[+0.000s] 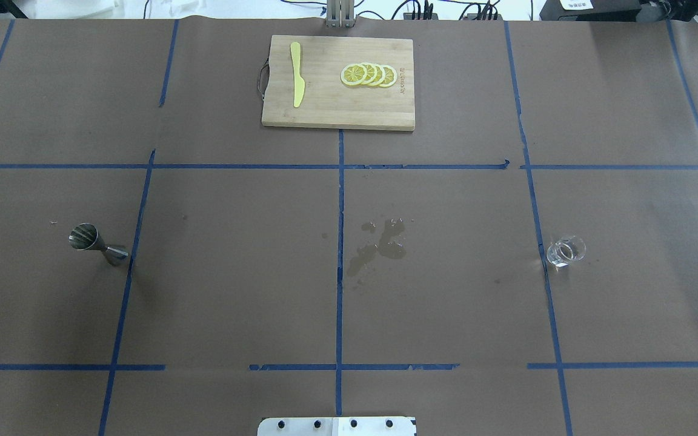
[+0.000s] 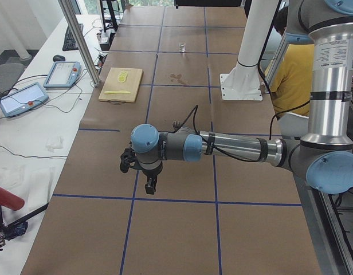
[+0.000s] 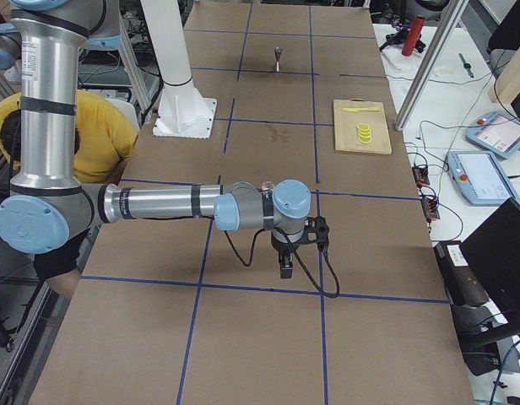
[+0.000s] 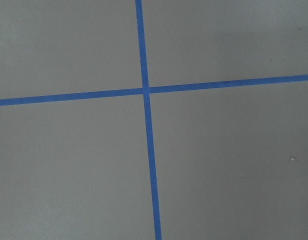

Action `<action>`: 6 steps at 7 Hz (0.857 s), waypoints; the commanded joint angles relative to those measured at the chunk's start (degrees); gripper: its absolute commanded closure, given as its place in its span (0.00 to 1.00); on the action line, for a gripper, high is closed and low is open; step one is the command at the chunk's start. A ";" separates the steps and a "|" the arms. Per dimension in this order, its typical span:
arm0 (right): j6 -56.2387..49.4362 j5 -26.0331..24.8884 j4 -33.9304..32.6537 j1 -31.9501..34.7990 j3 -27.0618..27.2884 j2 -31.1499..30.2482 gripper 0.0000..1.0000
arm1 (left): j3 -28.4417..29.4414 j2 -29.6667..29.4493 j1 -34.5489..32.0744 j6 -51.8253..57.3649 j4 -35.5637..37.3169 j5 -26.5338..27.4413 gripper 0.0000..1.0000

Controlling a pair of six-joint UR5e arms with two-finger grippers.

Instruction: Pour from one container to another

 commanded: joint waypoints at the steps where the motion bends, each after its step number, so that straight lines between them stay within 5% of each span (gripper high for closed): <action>1: -0.71 0.18 0.16 0.02 0.95 -0.14 0.00 | 0.02 0.04 0.00 -0.01 0.00 -0.03 0.00; 6: -0.02 4.73 -0.11 0.02 0.26 -0.49 0.00 | 0.02 -0.05 0.00 -0.01 0.00 0.15 0.00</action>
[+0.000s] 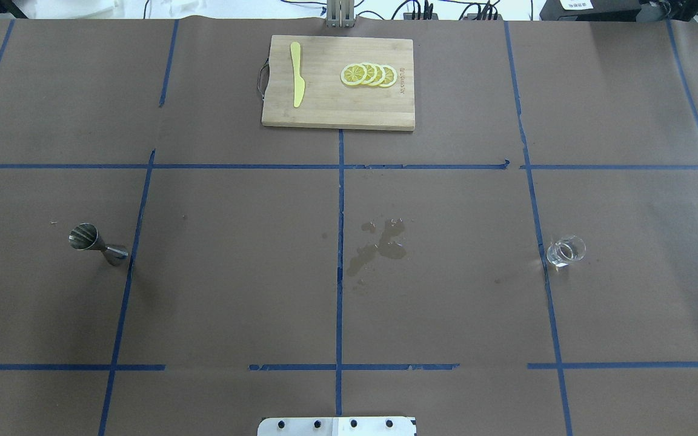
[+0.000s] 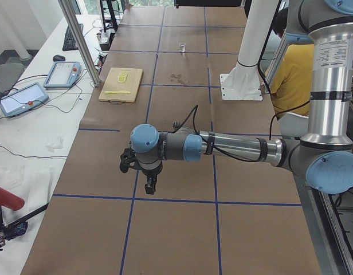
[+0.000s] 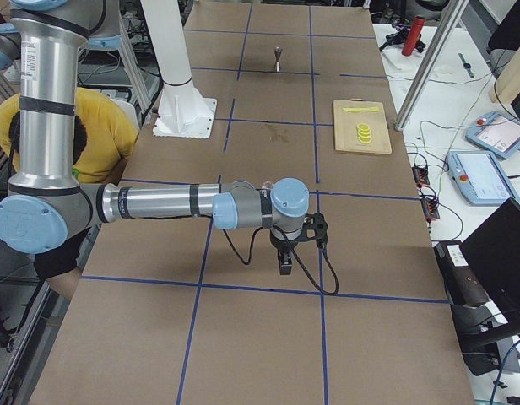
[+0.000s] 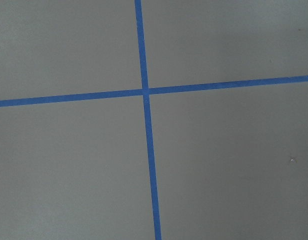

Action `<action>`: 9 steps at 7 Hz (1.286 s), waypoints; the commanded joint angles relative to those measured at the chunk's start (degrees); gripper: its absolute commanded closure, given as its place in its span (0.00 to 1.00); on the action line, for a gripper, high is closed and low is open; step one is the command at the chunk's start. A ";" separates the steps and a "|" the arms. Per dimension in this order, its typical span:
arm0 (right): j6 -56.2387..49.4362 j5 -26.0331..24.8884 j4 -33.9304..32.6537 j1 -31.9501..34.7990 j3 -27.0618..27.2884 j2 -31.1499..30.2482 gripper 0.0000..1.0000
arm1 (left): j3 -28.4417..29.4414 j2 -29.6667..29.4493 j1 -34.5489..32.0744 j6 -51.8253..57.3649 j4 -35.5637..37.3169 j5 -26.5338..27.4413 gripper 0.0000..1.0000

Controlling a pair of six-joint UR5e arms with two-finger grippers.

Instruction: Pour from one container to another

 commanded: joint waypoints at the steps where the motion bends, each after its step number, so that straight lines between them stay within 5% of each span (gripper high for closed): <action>1: 0.54 1.72 -0.27 0.00 -0.20 -0.01 0.00 | -0.07 0.06 0.00 0.00 0.00 0.03 0.00; 4: 3.09 -0.13 0.17 0.00 0.32 0.34 0.00 | -0.41 -0.20 0.00 0.09 -1.83 -0.14 0.00; 7: 3.18 0.22 0.08 0.00 0.32 0.34 0.00 | 0.37 0.67 2.11 -0.08 -14.64 -1.01 0.00; 9: 3.27 0.31 0.34 0.00 1.37 -0.53 0.00 | 0.46 0.23 7.17 -21.06 -23.66 -5.06 0.00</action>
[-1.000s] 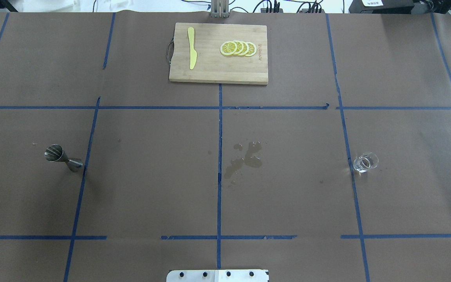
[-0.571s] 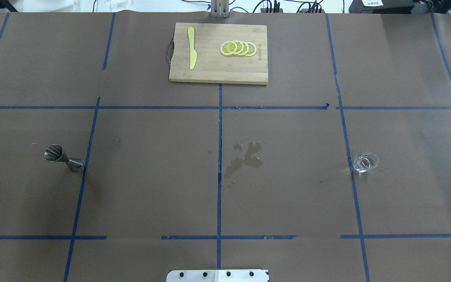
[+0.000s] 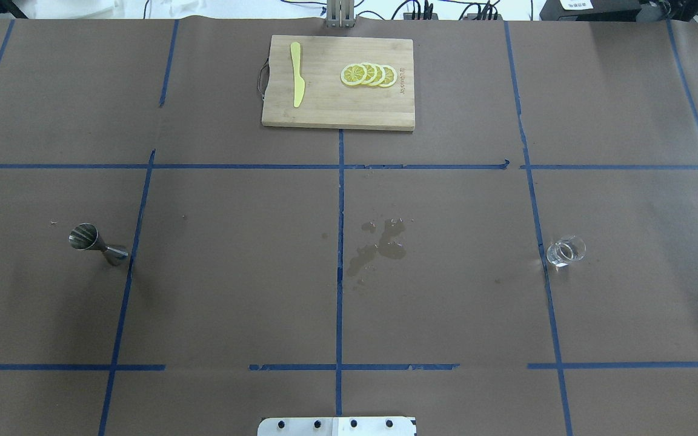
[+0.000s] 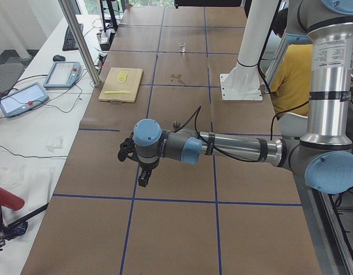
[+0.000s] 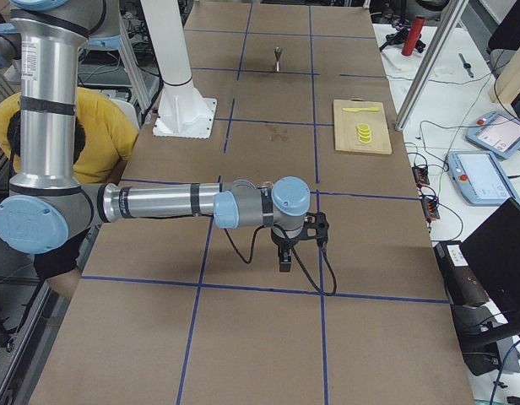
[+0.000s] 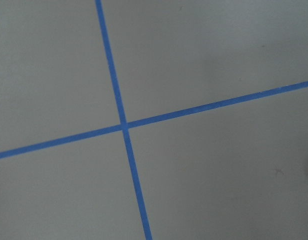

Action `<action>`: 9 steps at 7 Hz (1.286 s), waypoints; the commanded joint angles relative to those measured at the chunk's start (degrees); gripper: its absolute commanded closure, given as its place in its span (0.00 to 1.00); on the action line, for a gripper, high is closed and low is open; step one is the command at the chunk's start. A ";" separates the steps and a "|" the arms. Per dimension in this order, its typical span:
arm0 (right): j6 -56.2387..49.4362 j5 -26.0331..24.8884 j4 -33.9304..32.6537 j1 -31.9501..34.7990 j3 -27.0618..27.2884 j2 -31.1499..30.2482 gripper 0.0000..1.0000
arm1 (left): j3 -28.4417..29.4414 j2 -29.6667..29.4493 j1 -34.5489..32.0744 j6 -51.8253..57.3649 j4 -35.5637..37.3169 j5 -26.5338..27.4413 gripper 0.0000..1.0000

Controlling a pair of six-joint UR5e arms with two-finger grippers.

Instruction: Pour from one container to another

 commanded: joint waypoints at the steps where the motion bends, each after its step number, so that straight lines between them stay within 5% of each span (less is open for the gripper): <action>1: 0.06 0.04 0.72 0.00 1.03 -0.70 0.00 | -0.02 0.13 10.70 -24.11 -15.99 -0.81 0.00; 3: -0.20 0.04 2.72 0.00 1.03 -0.78 0.00 | -3.60 0.04 22.40 -29.60 -26.33 8.71 0.00; 5: -0.20 0.04 6.86 -0.09 0.59 -1.75 0.00 | -12.09 4.66 27.36 -42.60 -34.40 16.13 0.00; 9: 0.06 -0.05 7.31 -0.09 0.50 -1.67 0.00 | -22.69 18.11 55.78 -54.72 -39.12 55.07 0.00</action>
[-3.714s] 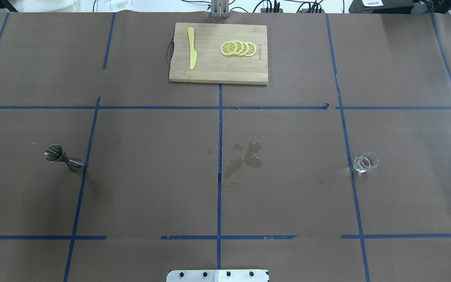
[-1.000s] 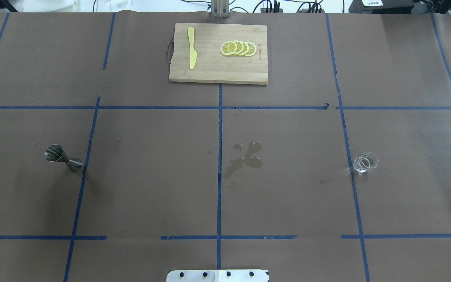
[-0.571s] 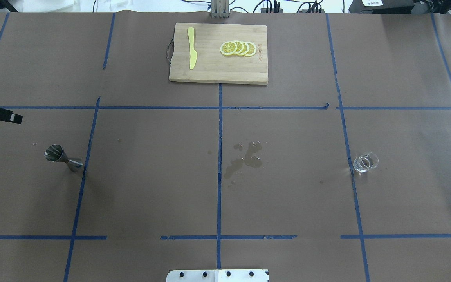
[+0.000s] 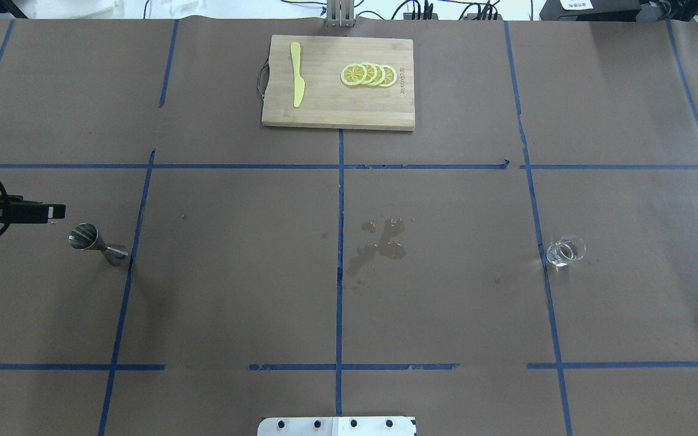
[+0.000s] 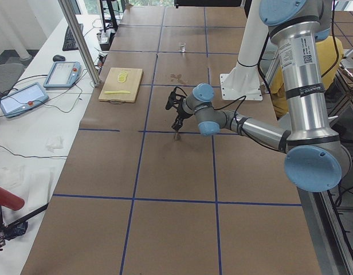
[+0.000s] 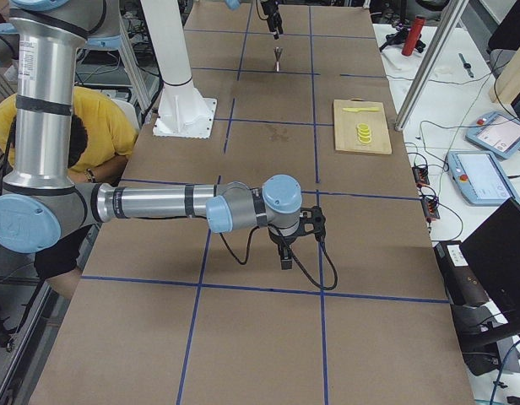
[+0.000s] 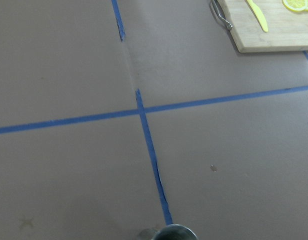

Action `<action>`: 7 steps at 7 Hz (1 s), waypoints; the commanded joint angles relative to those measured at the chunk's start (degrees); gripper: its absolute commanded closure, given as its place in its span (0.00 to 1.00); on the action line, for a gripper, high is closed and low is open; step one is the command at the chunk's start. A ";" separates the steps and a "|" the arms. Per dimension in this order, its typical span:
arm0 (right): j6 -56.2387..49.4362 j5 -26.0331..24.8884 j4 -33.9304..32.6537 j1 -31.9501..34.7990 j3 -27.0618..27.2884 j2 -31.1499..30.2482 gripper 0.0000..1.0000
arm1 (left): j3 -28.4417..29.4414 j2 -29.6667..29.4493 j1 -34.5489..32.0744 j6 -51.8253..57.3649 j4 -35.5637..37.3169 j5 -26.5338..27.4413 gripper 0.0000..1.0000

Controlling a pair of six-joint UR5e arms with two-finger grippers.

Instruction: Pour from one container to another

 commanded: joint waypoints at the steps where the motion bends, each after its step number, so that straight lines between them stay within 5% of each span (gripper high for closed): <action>1: -0.08 -0.01 0.19 0.00 -0.02 -0.02 0.00 | -2.00 4.34 13.32 -10.31 -0.32 16.42 0.00; 5: 0.01 -0.01 0.19 0.00 -0.02 0.06 0.00 | -2.44 6.28 25.91 -18.44 -0.23 37.86 0.00; 7: -0.17 -0.01 0.19 0.00 -0.19 0.15 0.00 | -1.75 6.10 29.68 -23.12 -0.14 42.61 0.07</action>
